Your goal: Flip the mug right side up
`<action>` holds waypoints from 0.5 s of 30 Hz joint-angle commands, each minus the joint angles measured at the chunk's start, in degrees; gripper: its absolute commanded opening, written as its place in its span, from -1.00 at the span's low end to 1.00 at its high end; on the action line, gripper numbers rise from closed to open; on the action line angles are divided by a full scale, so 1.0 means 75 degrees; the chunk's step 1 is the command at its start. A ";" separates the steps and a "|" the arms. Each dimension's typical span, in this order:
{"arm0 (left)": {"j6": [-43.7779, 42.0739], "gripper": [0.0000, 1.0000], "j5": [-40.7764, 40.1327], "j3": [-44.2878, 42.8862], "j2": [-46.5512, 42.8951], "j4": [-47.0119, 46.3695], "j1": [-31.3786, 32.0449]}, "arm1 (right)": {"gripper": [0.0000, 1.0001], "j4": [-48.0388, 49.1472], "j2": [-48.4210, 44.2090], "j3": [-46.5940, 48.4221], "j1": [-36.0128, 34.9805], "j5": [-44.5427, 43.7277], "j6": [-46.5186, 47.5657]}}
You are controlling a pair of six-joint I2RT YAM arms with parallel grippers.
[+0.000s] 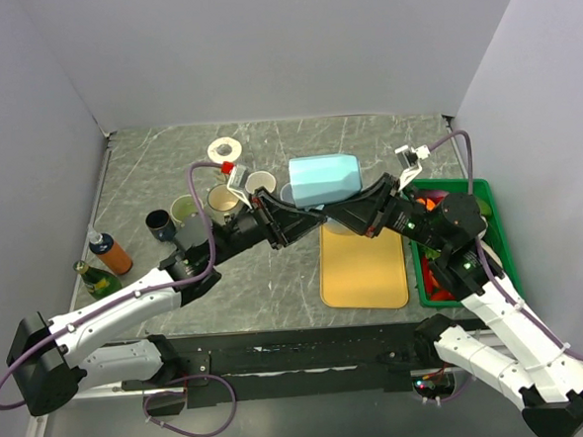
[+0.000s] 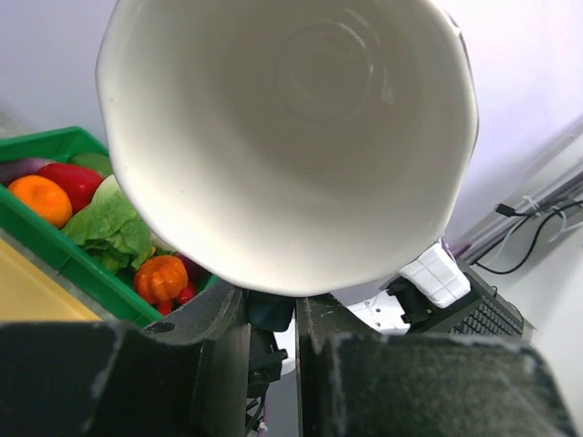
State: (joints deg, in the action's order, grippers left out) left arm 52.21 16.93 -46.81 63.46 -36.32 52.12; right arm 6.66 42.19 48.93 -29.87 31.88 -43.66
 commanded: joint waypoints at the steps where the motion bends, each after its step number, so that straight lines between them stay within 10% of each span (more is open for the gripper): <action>1: -0.0328 -0.98 -0.0850 -0.0228 -0.0282 0.0271 -0.0047 | -0.64 -0.0534 -0.0130 0.0496 -0.0061 -0.0558 0.0782; 9: -0.1088 -0.98 -0.2779 -0.0449 -0.0645 0.2295 -0.0047 | 0.75 -0.1868 -0.0165 0.0472 -0.0049 -0.1741 0.0946; 15: -0.1722 -0.98 -0.4692 -0.0684 -0.0961 0.5248 -0.0047 | 0.99 -0.3734 -0.0504 0.0379 -0.0061 -0.3195 0.1297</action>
State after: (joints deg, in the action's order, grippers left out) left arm 43.92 -5.30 -46.98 60.20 -7.33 51.92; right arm -11.75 40.97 50.33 -30.02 17.04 -36.49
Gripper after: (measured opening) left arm 0.228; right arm 0.993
